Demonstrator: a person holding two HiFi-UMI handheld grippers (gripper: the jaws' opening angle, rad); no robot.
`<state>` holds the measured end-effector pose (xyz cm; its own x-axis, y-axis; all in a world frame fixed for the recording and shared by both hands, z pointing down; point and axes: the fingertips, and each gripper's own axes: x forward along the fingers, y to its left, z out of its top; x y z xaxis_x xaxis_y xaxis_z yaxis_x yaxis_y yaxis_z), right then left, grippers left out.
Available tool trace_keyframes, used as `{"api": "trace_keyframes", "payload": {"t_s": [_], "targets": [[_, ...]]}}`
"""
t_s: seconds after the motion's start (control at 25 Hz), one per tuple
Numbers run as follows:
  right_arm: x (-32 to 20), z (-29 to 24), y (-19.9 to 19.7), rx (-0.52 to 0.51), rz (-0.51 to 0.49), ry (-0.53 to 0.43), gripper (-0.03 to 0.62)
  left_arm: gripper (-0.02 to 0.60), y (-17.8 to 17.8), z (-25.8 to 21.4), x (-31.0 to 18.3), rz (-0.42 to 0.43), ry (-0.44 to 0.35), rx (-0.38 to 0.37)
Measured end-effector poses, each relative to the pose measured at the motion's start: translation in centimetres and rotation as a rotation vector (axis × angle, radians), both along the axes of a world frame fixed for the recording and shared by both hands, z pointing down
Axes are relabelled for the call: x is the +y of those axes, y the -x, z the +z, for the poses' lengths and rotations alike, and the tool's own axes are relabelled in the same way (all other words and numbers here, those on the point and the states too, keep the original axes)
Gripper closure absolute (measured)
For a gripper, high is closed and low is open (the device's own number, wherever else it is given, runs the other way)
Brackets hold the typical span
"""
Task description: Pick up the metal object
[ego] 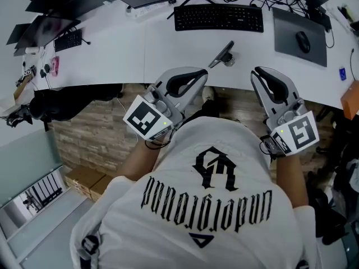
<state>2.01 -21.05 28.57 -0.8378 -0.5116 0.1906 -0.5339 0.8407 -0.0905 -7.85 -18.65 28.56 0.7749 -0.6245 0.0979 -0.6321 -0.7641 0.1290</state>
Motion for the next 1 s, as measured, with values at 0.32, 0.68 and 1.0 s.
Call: {"api": "trace_keyframes", "payload": {"t_s": [0.32,0.68,1.0], "targets": [[-3.6,1.9,2.5,-0.005,0.075,0.078,0.576,0.567,2.6,1.4,-3.1,0.081,0.022,0.006],[-6.2,5.1,3.9,-0.036,0.153,0.205,0.546,0.567,4.3,3.6,-5.4,0.141,0.052,0.007],[-8.4,9.3,3.5,-0.086,0.172,0.345,0.503,0.568,3.9,6.5,-7.0,0.139,0.102,-0.031]]}}
